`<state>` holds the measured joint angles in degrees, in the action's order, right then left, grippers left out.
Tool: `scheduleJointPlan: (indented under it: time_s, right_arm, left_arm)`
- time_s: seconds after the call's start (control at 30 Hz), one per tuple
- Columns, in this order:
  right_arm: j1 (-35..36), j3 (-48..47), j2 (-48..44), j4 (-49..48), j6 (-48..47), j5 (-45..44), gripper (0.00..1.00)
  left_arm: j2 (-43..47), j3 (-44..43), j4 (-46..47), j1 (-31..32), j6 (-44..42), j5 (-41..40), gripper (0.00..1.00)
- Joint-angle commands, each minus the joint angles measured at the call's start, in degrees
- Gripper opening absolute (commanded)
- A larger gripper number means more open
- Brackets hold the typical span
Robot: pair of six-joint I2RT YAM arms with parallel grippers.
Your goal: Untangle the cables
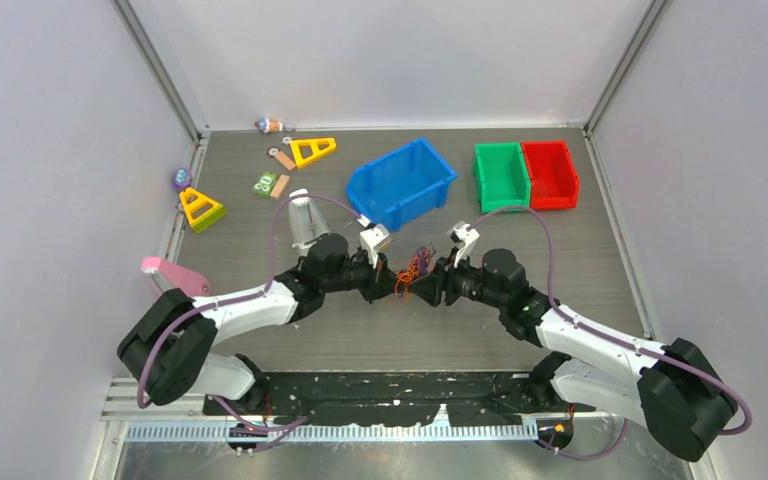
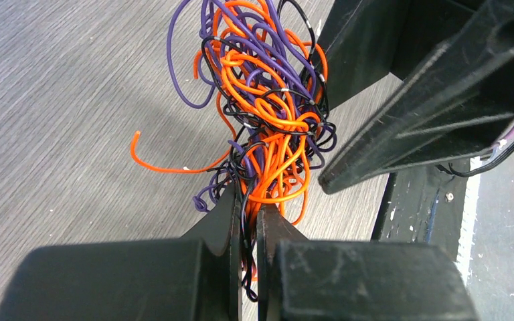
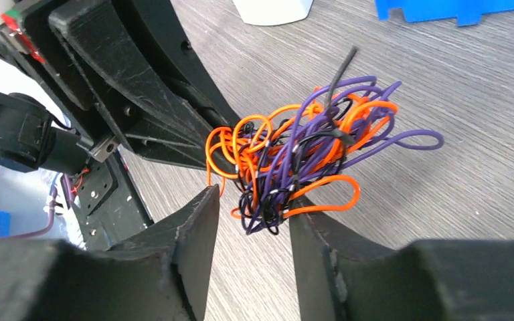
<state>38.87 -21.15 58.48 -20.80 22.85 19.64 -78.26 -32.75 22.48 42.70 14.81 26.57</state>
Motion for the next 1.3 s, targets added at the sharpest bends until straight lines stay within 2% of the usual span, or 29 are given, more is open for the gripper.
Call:
scheduleJointPlan:
  time_s: [0.0,0.07,0.17,0.27,0.3,0.33,0.4,0.43,0.57,0.67,0.73,0.87,0.9,0.97,1.0,1.07,1.13,1.23,1.27]
  right_arm:
    - [0.1,0.0,-0.6,-5.1,1.1,-1.3,0.41]
    - [0.1,-0.6,0.5,-5.3,1.4,-1.5,0.35]
    - [0.1,-1.6,1.7,-5.3,1.7,-1.6,0.34]
    - [0.1,-2.6,1.9,-2.6,1.9,-4.4,0.08]
    - [0.1,-2.9,1.5,0.4,1.9,-8.3,0.07]
    - [0.1,-2.8,0.2,2.2,1.9,-10.7,0.06]
    - [0.1,-2.1,-3.3,7.7,3.6,-21.4,0.06]
    - [0.0,-1.5,-4.6,12.5,4.4,-29.7,0.05]
    - [-0.7,-0.4,-12.1,29.0,13.1,-54.0,0.05]
    - [-1.2,0.6,-17.8,38.7,21.8,-64.8,0.05]
    - [-1.3,1.4,-20.8,40.8,24.0,-66.7,0.05]
    - [-1.4,2.0,-24.0,39.6,22.4,-64.8,0.05]
    - [-1.4,2.1,-24.1,38.1,17.3,-62.7,0.05]
    - [-1.4,2.4,-23.7,31.1,7.8,-51.2,0.05]
    - [-1.4,2.4,-23.4,26.6,4.3,-42.0,0.05]
    - [-1.4,2.3,-22.3,22.0,1.5,-31.7,0.05]
    - [-1.4,1.1,-20.5,21.4,1.4,-30.7,0.06]
    - [-1.5,-0.5,-16.8,24.9,1.8,-35.2,0.05]
    - [-1.4,-0.9,-15.6,25.7,1.9,-36.3,0.08]
  left_arm:
    - [0.8,-0.7,2.8,0.1,0.4,3.3,0.00]
    - [0.9,-0.5,3.3,0.1,0.4,3.8,0.00]
    - [1.3,0.0,4.1,0.1,0.5,5.1,0.00]
    - [1.6,0.1,3.8,0.1,0.4,3.7,0.00]
    - [2.0,0.1,2.8,0.1,0.4,1.6,0.00]
    - [2.6,0.1,1.5,0.1,0.2,-2.5,0.00]
    - [4.3,0.6,-1.6,0.0,-0.1,-11.0,0.00]
    - [5.2,1.0,-2.7,-0.2,0.1,-15.6,0.00]
    - [8.8,3.6,-6.5,-2.3,2.3,-32.6,0.00]
    - [10.0,2.6,-13.7,-2.7,5.1,-47.3,0.00]
    - [10.8,2.2,-16.2,-2.9,6.2,-51.7,0.00]
    - [12.3,3.5,-14.9,-3.0,5.8,-51.4,0.00]
    - [12.4,3.6,-14.6,-2.9,5.6,-50.7,0.00]
    - [12.4,3.7,-13.1,-3.0,4.6,-47.3,0.00]
    - [12.3,3.8,-12.1,-3.0,3.7,-44.9,0.00]
    - [12.5,4.3,-10.9,-2.9,2.6,-41.6,0.00]
    - [12.6,4.0,-12.3,-2.9,4.1,-45.8,0.00]
    - [13.4,2.3,-19.2,-3.0,7.0,-57.8,0.00]
    - [14.0,2.2,-20.2,-3.0,7.4,-59.9,0.00]
